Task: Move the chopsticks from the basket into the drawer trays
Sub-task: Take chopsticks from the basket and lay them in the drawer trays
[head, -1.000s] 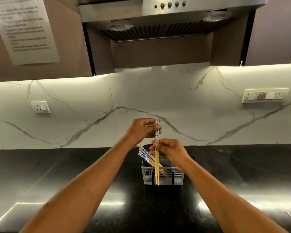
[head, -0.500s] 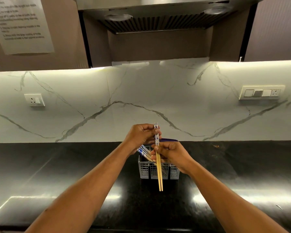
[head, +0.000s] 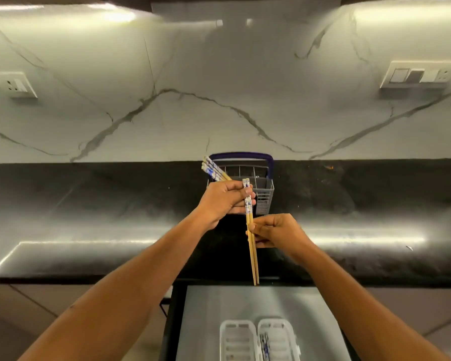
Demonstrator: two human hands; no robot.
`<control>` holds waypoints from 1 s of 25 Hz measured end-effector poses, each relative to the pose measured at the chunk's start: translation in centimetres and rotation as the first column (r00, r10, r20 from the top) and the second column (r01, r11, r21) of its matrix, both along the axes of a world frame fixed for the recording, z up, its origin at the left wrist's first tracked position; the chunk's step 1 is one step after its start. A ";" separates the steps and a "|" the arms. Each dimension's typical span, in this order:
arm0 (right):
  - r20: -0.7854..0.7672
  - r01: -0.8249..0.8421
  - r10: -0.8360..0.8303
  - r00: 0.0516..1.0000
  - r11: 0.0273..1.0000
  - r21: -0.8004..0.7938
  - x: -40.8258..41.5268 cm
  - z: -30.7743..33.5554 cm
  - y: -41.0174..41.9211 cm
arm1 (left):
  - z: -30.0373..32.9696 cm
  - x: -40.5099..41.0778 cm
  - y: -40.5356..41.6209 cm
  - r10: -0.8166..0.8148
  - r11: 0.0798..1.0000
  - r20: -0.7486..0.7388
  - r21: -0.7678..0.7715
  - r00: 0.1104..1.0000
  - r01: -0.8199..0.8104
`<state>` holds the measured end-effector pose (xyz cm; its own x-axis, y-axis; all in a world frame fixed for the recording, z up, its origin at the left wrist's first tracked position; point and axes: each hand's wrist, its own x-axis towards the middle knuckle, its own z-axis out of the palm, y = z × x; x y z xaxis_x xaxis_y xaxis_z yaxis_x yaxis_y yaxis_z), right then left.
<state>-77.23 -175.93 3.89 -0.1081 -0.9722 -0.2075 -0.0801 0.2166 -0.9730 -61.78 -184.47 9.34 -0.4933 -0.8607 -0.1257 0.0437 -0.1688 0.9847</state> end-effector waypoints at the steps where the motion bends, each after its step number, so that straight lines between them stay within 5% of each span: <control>1: -0.018 0.001 -0.001 1.000 0.999 0.039 -0.2 -0.9 0.6 | -1.0 -0.2 0.6 -0.010 1.000 0.007 0.027 1.000 0.010; 9: -0.064 0.009 0.004 0.998 0.978 0.207 0.0 -9.3 8.2 | -11.3 -0.8 7.0 -0.070 0.978 0.074 0.200 0.995 0.054; 15: -0.035 0.069 -0.060 0.998 0.920 0.385 0.5 -16.2 14.8 | -18.9 1.4 9.7 -0.219 0.954 0.271 0.262 0.937 0.147; 18: -0.170 0.188 -0.117 0.978 0.849 0.493 1.3 -20.0 16.3 | -20.2 3.1 9.7 -0.179 0.939 0.298 0.335 0.938 0.073; 25: -0.588 0.345 0.079 0.805 0.744 0.572 3.8 -26.7 17.0 | -21.6 4.4 9.9 -0.143 0.920 0.309 0.392 0.940 0.012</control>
